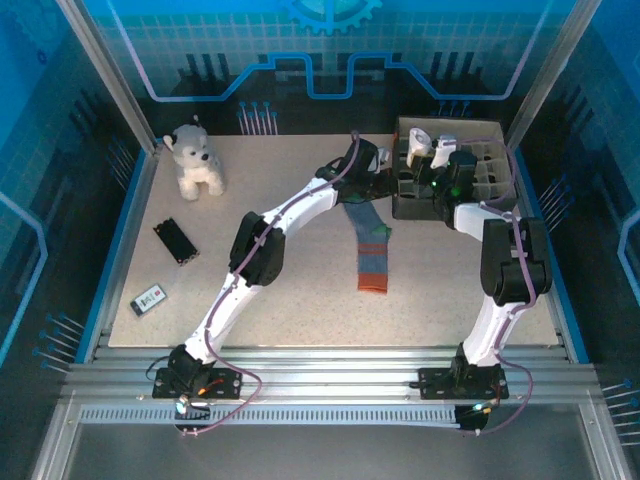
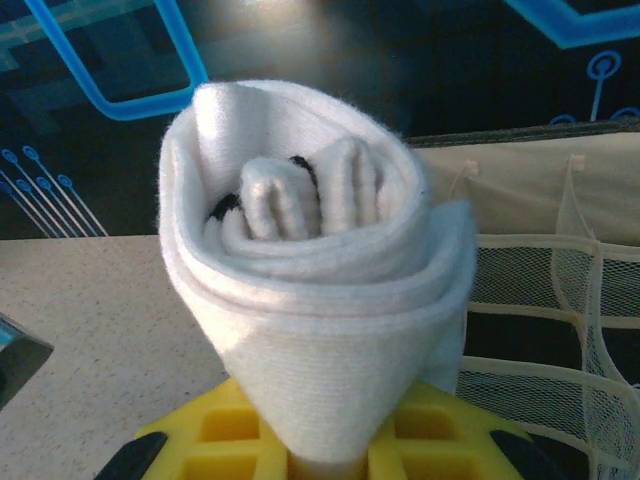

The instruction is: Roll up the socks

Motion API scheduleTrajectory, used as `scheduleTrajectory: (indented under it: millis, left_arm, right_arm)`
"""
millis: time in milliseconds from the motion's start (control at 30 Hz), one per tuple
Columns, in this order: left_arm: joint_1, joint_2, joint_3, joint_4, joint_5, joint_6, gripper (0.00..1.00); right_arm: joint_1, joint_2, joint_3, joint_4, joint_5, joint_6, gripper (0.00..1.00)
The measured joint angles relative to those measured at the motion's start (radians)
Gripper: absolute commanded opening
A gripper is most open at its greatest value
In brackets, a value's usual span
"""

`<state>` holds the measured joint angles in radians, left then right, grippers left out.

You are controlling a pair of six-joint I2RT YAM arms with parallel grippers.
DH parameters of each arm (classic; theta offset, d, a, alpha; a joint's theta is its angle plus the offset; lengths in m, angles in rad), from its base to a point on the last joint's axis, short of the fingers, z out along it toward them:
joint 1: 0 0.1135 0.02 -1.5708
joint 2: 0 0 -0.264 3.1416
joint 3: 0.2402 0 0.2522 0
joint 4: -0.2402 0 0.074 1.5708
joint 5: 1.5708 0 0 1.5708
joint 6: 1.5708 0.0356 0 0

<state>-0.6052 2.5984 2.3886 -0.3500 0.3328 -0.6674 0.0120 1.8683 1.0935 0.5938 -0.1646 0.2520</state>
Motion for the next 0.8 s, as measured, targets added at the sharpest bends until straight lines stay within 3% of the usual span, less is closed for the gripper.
scheduleTrajectory:
  millis: [267, 600, 800]
  left_arm:
    - [-0.002, -0.122, -0.174, -0.019, -0.054, 0.019, 0.00]
    - [-0.031, -0.271, -0.437, 0.091, -0.076, -0.017, 0.00]
    - [-0.037, -0.289, -0.474, 0.120, -0.075, -0.041, 0.00]
  right_arm:
    - [0.000, -0.045, -0.093, -0.021, -0.040, 0.003, 0.05]
    - [0.001, -0.053, -0.105, -0.032, -0.151, 0.016, 0.05]
    - [0.014, -0.038, -0.098, -0.030, -0.217, 0.046, 0.04]
